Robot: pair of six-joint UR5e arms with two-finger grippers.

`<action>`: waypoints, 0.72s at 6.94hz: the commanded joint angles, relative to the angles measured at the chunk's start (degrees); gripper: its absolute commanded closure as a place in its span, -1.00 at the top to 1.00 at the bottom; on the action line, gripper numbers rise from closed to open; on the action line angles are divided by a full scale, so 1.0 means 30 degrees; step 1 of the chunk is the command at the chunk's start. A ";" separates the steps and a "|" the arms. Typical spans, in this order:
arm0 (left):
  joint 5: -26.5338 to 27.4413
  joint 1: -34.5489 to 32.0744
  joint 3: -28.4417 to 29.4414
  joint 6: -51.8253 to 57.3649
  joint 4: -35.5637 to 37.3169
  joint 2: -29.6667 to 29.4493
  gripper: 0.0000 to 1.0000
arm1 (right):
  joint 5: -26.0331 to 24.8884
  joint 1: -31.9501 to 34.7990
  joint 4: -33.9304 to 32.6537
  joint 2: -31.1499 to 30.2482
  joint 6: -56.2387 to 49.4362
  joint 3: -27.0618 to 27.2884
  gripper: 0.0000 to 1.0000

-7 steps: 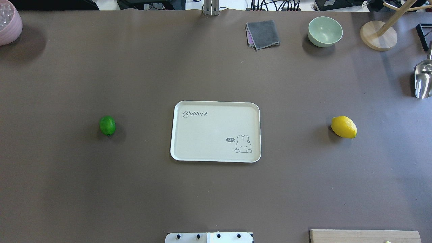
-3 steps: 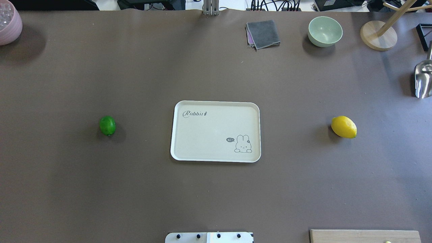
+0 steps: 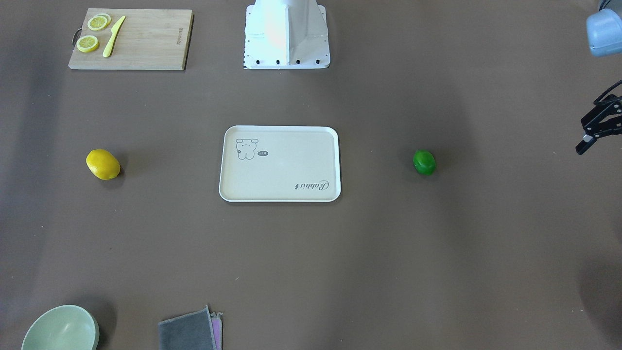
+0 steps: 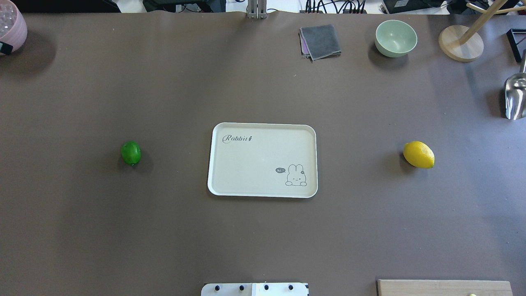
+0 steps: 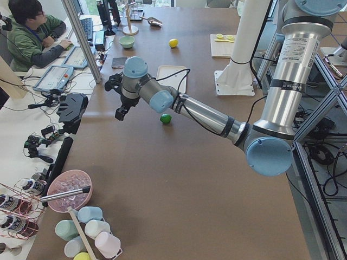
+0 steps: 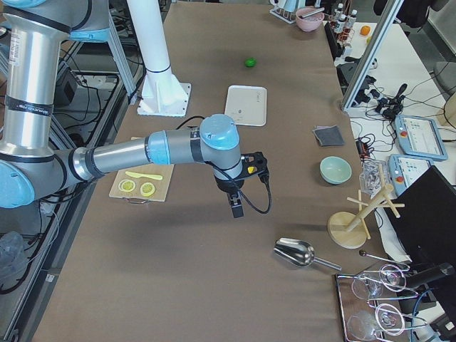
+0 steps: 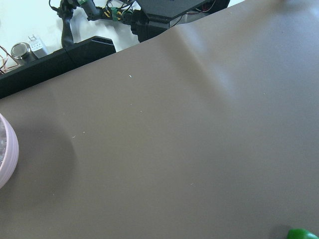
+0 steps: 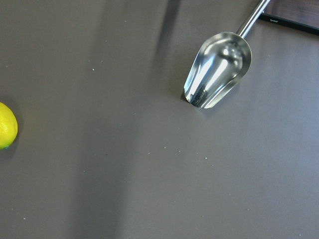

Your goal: Place all lemons on tray

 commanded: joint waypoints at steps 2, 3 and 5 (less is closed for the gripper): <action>0.0844 0.4046 0.0479 -0.6521 -0.2466 0.0934 0.99 | -0.0044 -0.0276 0.0356 -0.0125 0.2758 -0.0782 1.00; 0.1802 0.5535 0.0536 -0.9020 -0.4356 0.1748 0.99 | -0.0043 -0.0685 0.0357 -0.0125 0.3994 -0.0783 1.00; 0.3245 0.8642 0.0537 -1.2570 -0.5863 0.2137 0.99 | -0.0072 -0.2030 0.1489 0.0022 0.7769 -0.0696 1.00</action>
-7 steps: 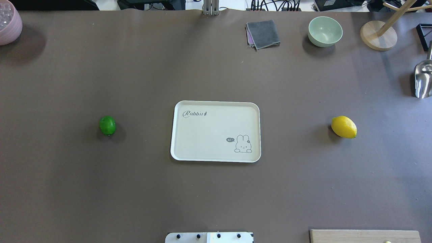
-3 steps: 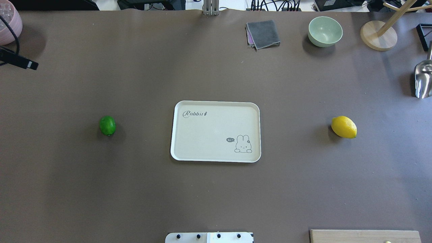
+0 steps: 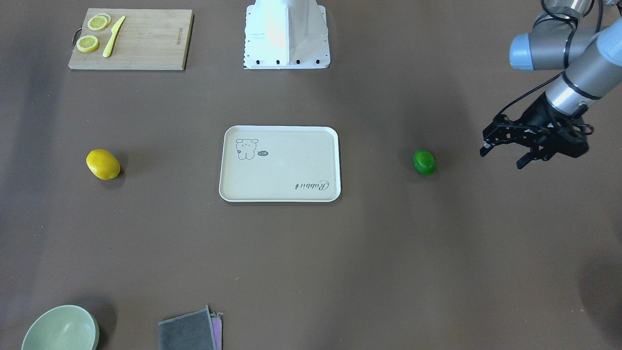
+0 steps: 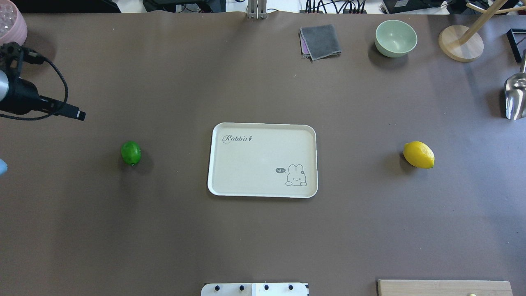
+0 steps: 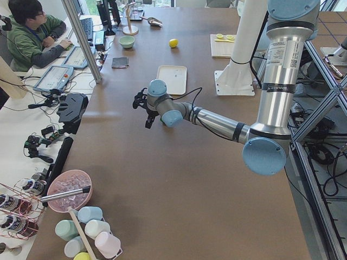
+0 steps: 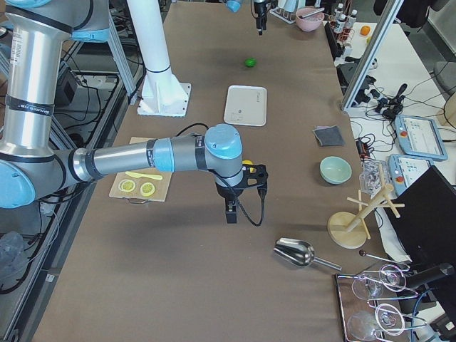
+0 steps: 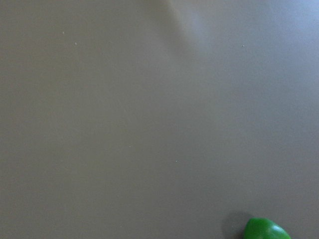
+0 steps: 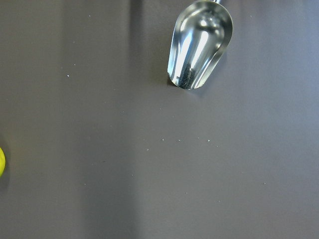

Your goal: Place all lemons on tray

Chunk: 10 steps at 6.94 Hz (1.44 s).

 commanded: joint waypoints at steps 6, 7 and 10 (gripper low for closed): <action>0.3675 0.5430 0.0574 -0.7858 -0.2022 -0.0417 0.97 | -0.0016 -0.1399 0.2027 -0.0070 0.3283 -0.0008 1.00; 0.3705 0.5431 0.1099 -0.7771 -0.2022 -0.0707 0.94 | -0.0016 -0.1428 0.2027 -0.0041 0.3283 -0.0008 1.00; 0.4087 0.5431 0.1601 -0.7538 -0.2022 -0.1179 0.54 | -0.0045 -0.1457 0.2144 -0.0041 0.3254 -0.0008 1.00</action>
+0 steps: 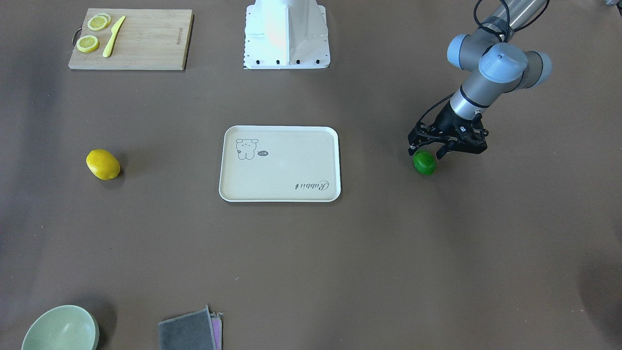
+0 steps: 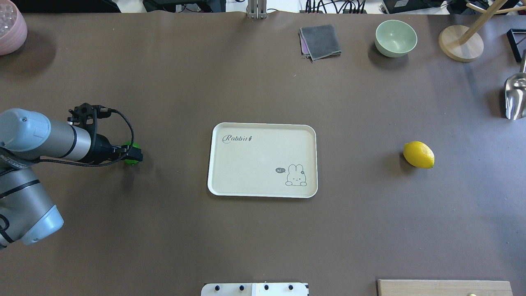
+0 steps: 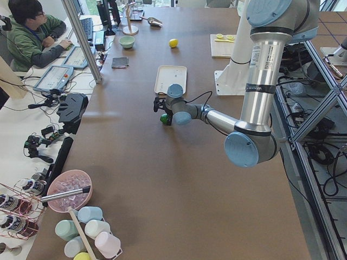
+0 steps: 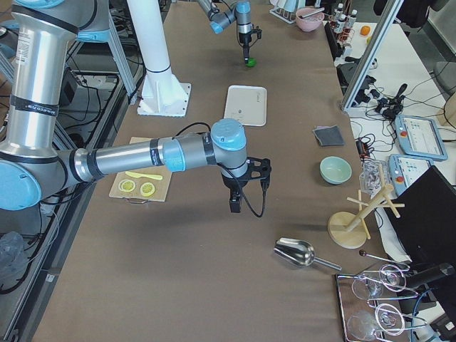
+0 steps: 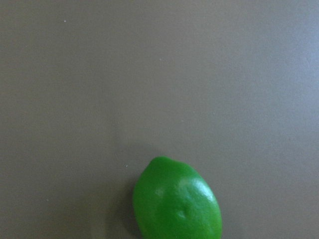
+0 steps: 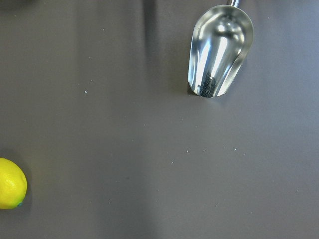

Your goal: Place all lemons on tray

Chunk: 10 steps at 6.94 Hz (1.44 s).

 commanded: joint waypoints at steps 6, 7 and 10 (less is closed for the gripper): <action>-0.0039 0.0035 0.0174 -0.0027 0.0669 -0.3153 -1.00 | 0.0006 -0.0019 0.0014 0.0002 -0.0101 -0.0029 1.00; -0.0010 0.0151 0.0407 -0.0087 0.1428 -0.4614 -1.00 | -0.0023 -0.0019 0.0014 0.0002 -0.0101 -0.0030 1.00; 0.1501 0.2370 0.2043 -0.1961 0.1787 -0.7873 -1.00 | 0.0006 -0.0019 0.0014 0.0002 -0.0101 0.0000 1.00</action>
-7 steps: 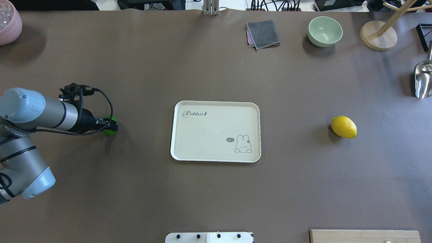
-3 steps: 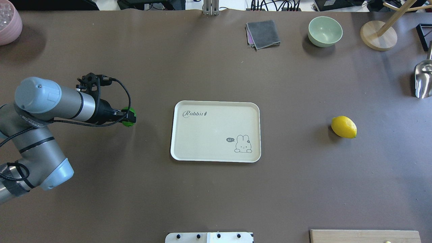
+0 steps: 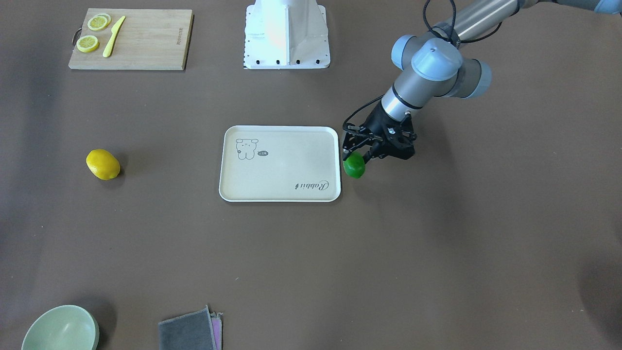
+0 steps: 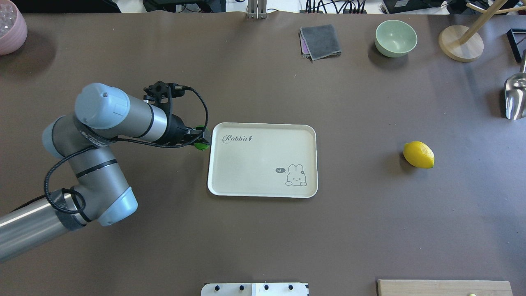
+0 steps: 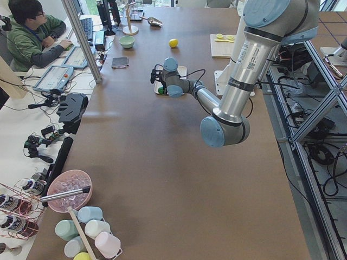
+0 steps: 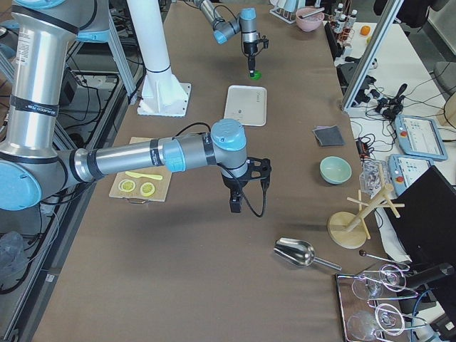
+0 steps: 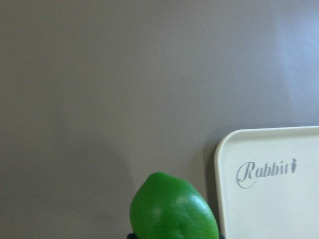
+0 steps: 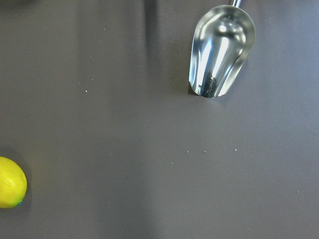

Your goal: Place all lemons on tray

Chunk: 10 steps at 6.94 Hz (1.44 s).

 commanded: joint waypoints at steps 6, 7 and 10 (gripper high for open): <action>-0.0483 -0.1029 -0.1044 0.3323 0.2773 -0.0268 0.97 | 0.0003 -0.1371 0.1728 0.0262 0.0234 0.0033 1.00; -0.1716 -0.2524 -0.1841 0.6013 0.3371 0.0931 0.97 | -0.0055 -0.2451 0.1728 0.1018 0.1539 0.0004 1.00; -0.4130 -0.5349 -0.1702 1.0930 0.3407 0.2699 0.97 | -0.3643 -0.7892 0.1757 0.4560 0.3896 -0.0143 1.00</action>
